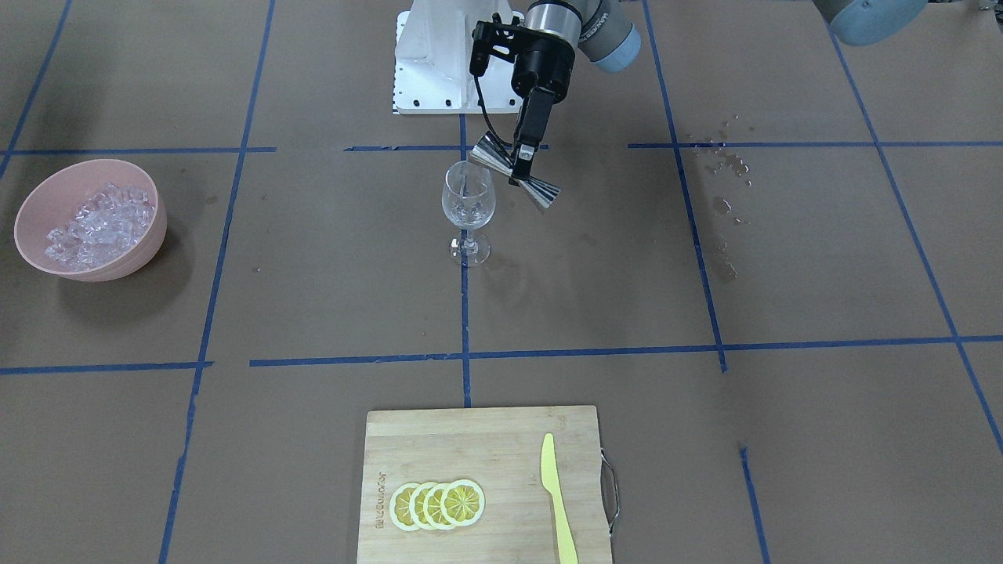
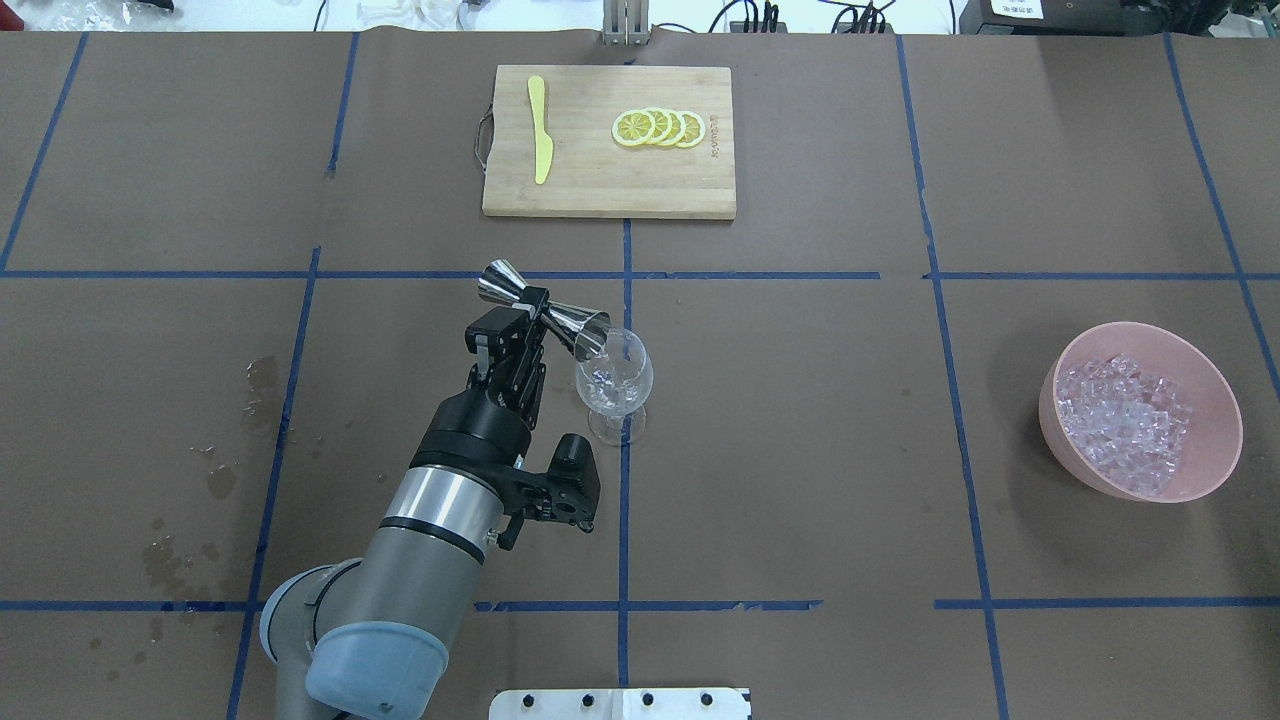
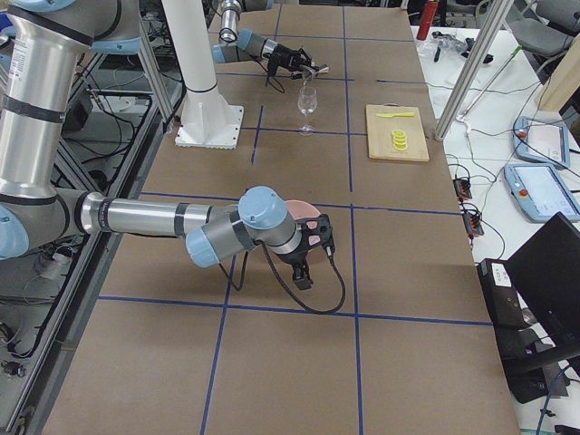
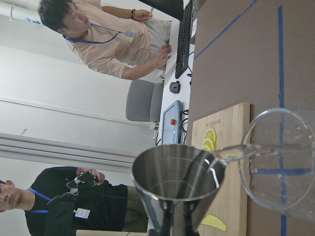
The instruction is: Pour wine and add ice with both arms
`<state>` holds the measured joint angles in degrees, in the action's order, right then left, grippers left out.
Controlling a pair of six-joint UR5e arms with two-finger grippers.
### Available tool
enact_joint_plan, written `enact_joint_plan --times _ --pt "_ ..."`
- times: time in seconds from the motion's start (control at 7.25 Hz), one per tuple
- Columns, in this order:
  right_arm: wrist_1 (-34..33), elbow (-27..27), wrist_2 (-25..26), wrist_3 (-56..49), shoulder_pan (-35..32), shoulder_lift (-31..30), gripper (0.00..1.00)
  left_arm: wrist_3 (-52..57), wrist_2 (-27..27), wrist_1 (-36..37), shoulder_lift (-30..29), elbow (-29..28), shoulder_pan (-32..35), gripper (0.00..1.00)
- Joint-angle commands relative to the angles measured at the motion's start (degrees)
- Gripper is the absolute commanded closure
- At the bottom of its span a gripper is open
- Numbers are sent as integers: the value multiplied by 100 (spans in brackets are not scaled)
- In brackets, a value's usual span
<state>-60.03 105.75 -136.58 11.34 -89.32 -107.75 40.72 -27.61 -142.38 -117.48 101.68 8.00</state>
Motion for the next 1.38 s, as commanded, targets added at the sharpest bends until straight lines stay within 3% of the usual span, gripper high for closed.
enact_joint_plan --times 0.0,0.14,0.69,1.24 --pt "0 -1 0 0 2 0 0 514 27 0 6 1 0 100" --pt "0 -1 0 0 2 0 0 872 263 0 -20 1 -9 100" --pt "0 -1 0 0 2 0 0 1491 291 -35 -108 10 -9 100" --pt "-9 -1 0 0 2 0 0 1500 230 -1709 14 1 61 100"
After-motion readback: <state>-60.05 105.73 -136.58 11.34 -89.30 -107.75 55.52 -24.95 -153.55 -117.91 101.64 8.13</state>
